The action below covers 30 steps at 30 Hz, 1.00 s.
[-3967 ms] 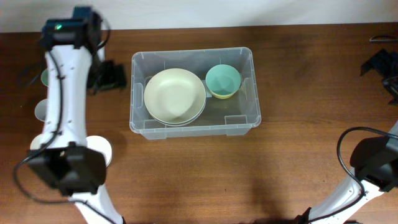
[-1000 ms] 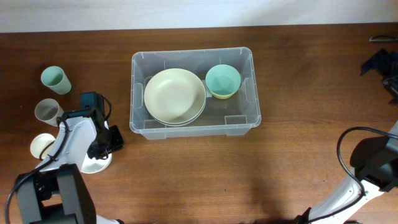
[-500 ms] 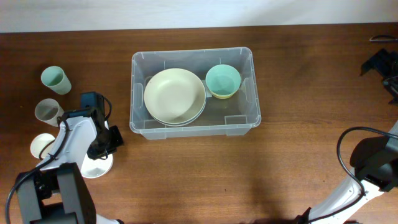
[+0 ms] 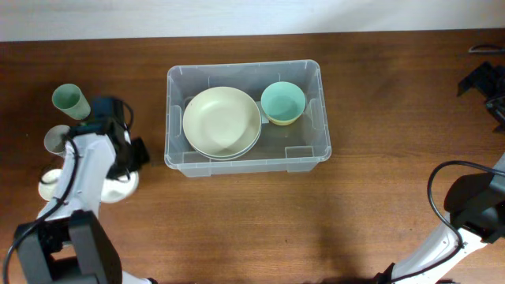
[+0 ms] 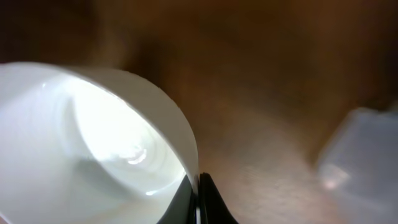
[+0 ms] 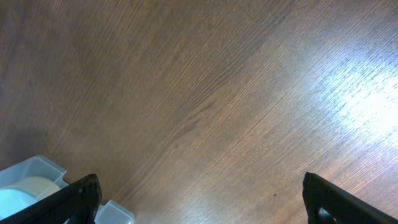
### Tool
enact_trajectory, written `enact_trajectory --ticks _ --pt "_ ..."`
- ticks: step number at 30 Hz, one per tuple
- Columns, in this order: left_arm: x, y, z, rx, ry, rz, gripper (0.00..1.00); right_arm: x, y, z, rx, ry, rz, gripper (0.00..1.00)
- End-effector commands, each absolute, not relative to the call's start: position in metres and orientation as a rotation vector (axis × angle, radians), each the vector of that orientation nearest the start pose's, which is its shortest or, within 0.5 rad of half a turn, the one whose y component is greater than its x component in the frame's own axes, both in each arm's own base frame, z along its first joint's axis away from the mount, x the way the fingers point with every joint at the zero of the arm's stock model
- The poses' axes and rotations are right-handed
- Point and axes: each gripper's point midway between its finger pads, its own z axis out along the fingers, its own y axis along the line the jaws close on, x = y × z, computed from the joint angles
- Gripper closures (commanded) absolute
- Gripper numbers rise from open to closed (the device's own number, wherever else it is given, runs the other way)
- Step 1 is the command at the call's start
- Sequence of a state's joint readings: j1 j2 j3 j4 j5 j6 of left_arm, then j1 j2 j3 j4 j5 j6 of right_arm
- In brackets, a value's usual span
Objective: Pack container
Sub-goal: 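Lift the white bowl and carry it right over the bin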
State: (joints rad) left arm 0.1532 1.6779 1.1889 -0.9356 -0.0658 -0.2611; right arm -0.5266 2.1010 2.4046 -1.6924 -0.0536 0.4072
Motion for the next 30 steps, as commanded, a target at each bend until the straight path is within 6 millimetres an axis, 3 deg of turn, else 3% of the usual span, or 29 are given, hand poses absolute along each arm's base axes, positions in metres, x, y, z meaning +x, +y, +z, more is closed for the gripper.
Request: enact_trajectory --ticks 1,3,4,9,14,15,17,20,21,22,26,30 --pt "0.355 0.076 0.115 -0.595 2.819 0.146 0.99 0.362 -0.198 0.232 1.31 2.647 0.066 0.01" --pt "0.37 0.08 0.143 -0.585 2.755 0.151 0.99 0.362 -0.198 0.232 1.31 2.648 0.066 0.01" --pt "0.382 0.082 0.166 -0.578 2.702 0.146 0.99 0.362 -0.198 0.232 1.31 2.648 0.066 0.01" --pt "0.405 0.08 0.223 -0.542 2.575 0.125 0.99 0.362 -0.198 0.232 1.31 2.648 0.066 0.01" --pt "0.432 0.039 0.275 -0.322 2.462 0.068 0.99 0.362 -0.198 0.232 1.31 2.648 0.066 0.01" --pt "0.442 0.01 0.295 -0.212 2.405 0.039 0.99 0.362 -0.198 0.232 1.31 2.647 0.066 0.01" --pt "0.45 -0.024 0.31 -0.095 2.355 0.008 0.99 0.362 -0.198 0.232 1.31 2.648 0.066 0.01" --pt "0.454 -0.08 0.321 0.06 2.295 -0.055 0.99 0.362 -0.198 0.232 1.31 2.648 0.066 0.01" --pt "0.454 -0.119 0.323 0.15 2.266 -0.103 0.99 0.362 -0.198 0.232 1.31 2.648 0.066 0.01" --pt "0.454 -0.136 0.324 0.189 2.251 -0.125 0.99 0.362 -0.198 0.232 1.31 2.648 0.066 0.01" --pt "0.456 -0.199 0.315 0.323 2.211 -0.193 0.99 0.362 -0.198 0.232 1.31 2.648 0.066 0.01" --pt "0.458 -0.246 0.282 0.428 2.238 -0.225 0.99 0.362 -0.198 0.232 1.31 2.648 0.066 0.01"
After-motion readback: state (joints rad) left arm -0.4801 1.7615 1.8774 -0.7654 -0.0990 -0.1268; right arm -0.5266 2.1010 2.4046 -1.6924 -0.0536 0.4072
